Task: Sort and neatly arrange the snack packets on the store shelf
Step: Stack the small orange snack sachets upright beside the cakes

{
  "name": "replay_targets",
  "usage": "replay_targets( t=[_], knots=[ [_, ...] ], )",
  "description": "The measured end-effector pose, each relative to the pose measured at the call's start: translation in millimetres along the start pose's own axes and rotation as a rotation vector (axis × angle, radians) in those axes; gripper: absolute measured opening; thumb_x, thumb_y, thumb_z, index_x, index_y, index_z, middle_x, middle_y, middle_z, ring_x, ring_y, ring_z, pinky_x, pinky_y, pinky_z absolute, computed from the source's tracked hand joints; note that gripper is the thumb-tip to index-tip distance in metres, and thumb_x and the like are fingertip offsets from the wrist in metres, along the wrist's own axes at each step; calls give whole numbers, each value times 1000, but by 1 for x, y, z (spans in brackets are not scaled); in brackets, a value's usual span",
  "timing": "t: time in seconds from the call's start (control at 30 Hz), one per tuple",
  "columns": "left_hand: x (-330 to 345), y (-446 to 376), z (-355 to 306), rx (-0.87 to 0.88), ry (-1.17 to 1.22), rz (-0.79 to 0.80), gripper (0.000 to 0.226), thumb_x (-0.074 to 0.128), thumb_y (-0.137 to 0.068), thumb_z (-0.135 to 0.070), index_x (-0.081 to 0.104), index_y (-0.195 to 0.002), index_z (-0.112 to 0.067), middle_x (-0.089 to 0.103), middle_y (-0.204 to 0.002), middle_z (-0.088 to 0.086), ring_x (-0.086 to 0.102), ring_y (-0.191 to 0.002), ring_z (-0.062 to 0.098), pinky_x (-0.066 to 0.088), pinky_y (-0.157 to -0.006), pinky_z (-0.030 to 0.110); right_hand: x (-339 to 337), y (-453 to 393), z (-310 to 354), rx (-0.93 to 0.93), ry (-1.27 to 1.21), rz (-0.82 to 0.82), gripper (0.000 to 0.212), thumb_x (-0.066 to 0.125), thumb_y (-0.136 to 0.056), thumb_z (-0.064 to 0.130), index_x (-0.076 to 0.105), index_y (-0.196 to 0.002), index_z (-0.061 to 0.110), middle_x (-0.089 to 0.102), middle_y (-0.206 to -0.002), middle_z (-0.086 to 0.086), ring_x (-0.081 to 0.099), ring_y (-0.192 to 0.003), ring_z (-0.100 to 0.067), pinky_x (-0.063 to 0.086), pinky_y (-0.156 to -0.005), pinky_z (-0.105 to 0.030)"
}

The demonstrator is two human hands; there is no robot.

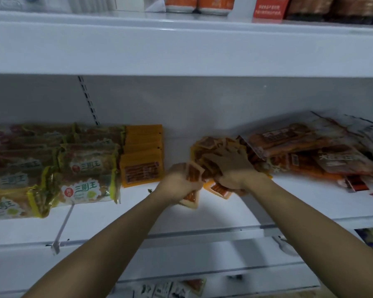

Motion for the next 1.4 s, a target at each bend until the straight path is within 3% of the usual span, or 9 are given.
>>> replay_targets(
  t=[0.17,0.27,0.5,0.7,0.8,0.87,1.03,1.27,1.4],
  knots=[
    [10,3,13,-314,974,-32,14,52,-104,-6,61,-115,-10,71,-108,19,71,-98,34,55,-92,54,-17,18,-3,-55,-197,-640,36,42,-100,23,67,-126,22,68,-130,-4,55,-125,-35,40,-104,-52],
    [12,-2,20,-328,1038,-40,21,49,-105,-6,59,-123,-8,69,-120,25,68,-110,45,50,-100,64,-20,33,4,-64,-405,-852,27,52,-99,11,67,-122,13,71,-120,-5,60,-113,-26,46,-100,-45],
    [5,-7,31,-170,808,-213,20,50,-106,-17,63,-120,-23,73,-118,8,71,-110,30,51,-102,61,-22,30,14,60,-1203,-535,27,64,-96,2,62,-122,9,68,-105,12,64,-95,12,46,-80,-8],
    [-1,-1,18,-82,814,-153,21,55,-104,-17,62,-124,-16,73,-118,15,71,-108,33,55,-98,55,-13,23,31,52,-1338,-309,21,78,-87,8,73,-108,8,78,-94,0,74,-86,-6,55,-69,-16],
    [-1,4,24,-72,619,-167,29,65,-98,-11,61,-124,-23,72,-118,6,71,-109,24,52,-103,52,-12,13,34,97,-1075,-381,14,69,-97,22,71,-99,8,74,-90,4,72,-86,-15,53,-72,-16],
    [-4,9,34,-112,659,-219,31,64,-97,-9,61,-125,-23,72,-118,5,70,-110,24,51,-105,53,-17,6,29,27,-732,-344,20,57,-102,23,65,-120,21,67,-110,9,65,-104,-14,42,-83,-7],
    [-4,18,46,-209,970,-198,34,49,-101,6,61,-120,-20,72,-121,15,69,-113,33,51,-104,54,-9,-9,32,-181,-197,34,66,67,-86,22,46,-148,32,43,-155,4,36,-144,-25,32,-119,-40],
    [-2,17,52,-199,1120,-191,37,45,-103,5,58,-130,-17,67,-129,22,64,-121,42,44,-110,62,-22,-2,20,-144,-297,-284,37,35,-109,26,55,-140,26,58,-138,5,55,-124,-17,40,-98,-25],
    [0,17,54,-160,1098,-228,37,45,-103,3,58,-131,-18,68,-129,18,63,-122,40,45,-110,59,-37,20,15,-23,-775,-507,17,52,-105,15,64,-118,13,67,-107,2,61,-92,2,36,-74,-7]
  ],
)
Point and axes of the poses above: each hand's wrist, its own y-axis away from the middle knuckle, its own x-axis out of the palm, z = x × y, the point moved 5 cm from there along -y, towards the middle knuckle
